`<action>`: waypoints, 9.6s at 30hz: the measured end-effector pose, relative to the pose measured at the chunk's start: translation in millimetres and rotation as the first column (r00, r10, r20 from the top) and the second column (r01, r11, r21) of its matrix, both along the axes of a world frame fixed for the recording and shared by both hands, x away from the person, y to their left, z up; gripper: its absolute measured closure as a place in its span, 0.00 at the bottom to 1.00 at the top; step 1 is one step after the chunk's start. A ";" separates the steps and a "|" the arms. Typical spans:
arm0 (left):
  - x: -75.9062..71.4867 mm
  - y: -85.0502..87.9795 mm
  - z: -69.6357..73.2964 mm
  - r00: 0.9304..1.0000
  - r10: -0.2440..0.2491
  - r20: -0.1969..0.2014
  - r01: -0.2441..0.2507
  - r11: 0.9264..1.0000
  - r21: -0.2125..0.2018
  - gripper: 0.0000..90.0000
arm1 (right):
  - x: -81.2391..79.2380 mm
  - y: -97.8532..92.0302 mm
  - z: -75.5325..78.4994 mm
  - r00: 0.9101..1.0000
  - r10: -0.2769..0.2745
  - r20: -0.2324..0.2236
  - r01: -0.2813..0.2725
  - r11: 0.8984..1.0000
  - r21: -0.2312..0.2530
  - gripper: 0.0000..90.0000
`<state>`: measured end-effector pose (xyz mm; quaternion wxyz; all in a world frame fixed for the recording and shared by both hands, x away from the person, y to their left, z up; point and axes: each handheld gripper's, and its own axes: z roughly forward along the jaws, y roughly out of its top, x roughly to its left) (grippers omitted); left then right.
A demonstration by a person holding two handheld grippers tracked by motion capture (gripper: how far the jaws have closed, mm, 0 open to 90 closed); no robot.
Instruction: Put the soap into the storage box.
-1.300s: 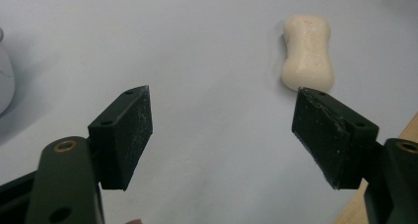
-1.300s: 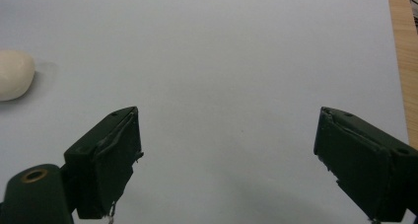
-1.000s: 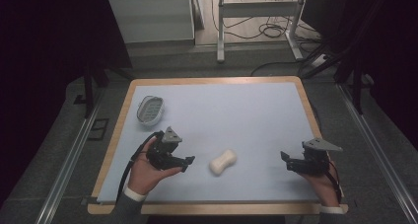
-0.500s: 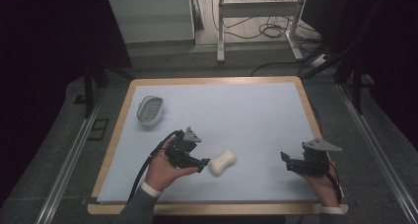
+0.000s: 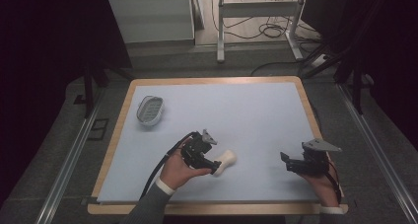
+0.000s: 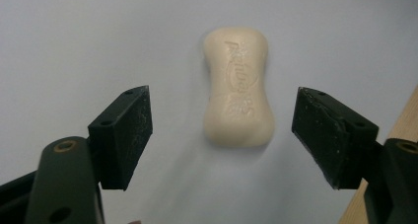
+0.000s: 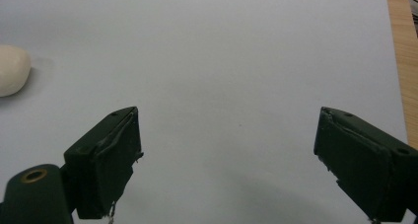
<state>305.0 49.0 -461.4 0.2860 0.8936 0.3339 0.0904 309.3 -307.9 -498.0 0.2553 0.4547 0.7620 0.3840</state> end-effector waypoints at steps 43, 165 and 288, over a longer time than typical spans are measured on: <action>25.7 -49.5 -45.1 0.995 0.000 -0.104 0.015 0.989 0.144 0.54 | 1.0 -3.1 -3.5 0.999 -0.031 -0.012 0.030 0.999 -0.020 0.12; 80.7 145.7 30.7 0.960 0.281 -0.005 -0.281 0.957 -0.071 0.55 | 1.7 -5.0 -6.2 0.999 -0.034 -0.019 0.034 0.999 -0.033 0.12; 32.0 165.6 -21.7 0.968 0.233 0.097 -0.211 0.958 -0.196 0.35 | 6.4 3.5 -7.1 1.000 -0.010 -0.026 0.009 0.999 -0.049 0.12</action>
